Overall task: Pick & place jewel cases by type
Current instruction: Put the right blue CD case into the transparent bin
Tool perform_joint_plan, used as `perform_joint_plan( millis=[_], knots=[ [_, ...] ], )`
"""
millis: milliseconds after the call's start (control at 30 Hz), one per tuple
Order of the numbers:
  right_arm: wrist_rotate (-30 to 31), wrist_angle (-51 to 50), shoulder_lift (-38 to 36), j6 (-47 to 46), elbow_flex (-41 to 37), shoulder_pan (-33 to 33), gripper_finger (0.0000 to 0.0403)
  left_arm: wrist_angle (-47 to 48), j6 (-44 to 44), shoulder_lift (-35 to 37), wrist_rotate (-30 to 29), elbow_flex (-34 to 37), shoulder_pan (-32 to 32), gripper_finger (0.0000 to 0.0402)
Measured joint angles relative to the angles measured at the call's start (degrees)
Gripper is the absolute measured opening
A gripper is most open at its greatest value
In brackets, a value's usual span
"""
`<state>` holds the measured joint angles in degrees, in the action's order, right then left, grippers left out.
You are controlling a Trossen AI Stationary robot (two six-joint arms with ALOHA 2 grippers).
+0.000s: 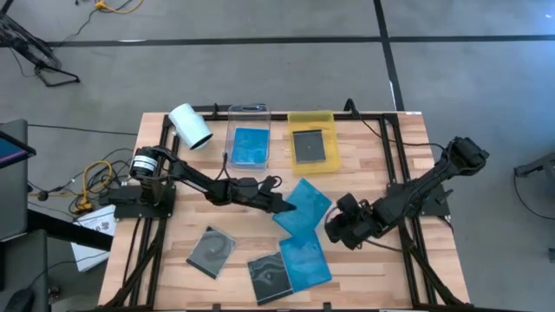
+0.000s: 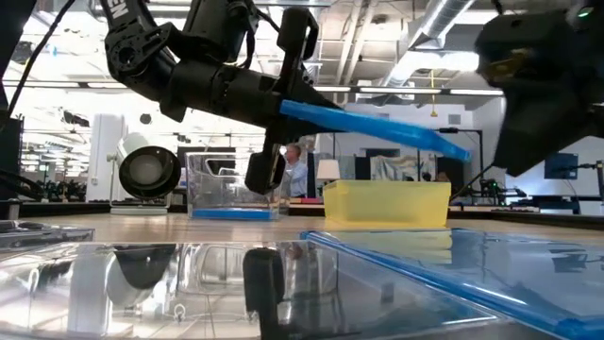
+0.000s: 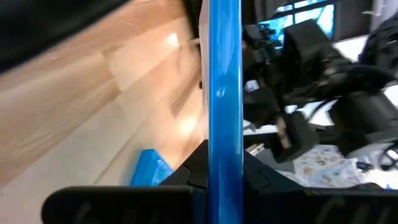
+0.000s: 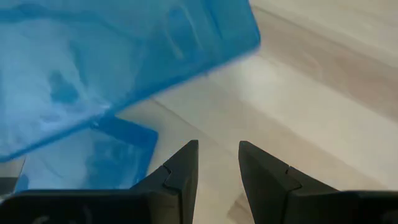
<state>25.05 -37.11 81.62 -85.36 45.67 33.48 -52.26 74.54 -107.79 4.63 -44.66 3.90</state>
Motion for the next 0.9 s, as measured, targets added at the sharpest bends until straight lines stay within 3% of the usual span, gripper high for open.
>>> perform_joint_plan(
  millis=[467,667,900],
  knots=[
    [6.8,-8.8,0.0,-21.9,0.0,12.0,0.0108,-5.5,-0.5,4.1,0.5,0.0,-4.7,0.0018],
    [6.9,-9.2,0.0,-22.8,0.0,12.5,0.0108,-3.2,-4.0,10.2,0.1,0.0,-8.2,0.0018],
    [8.4,-9.2,0.0,-22.6,0.0,11.6,0.0108,7.5,-10.1,19.6,-0.5,0.0,-13.3,0.0018]
  ],
)
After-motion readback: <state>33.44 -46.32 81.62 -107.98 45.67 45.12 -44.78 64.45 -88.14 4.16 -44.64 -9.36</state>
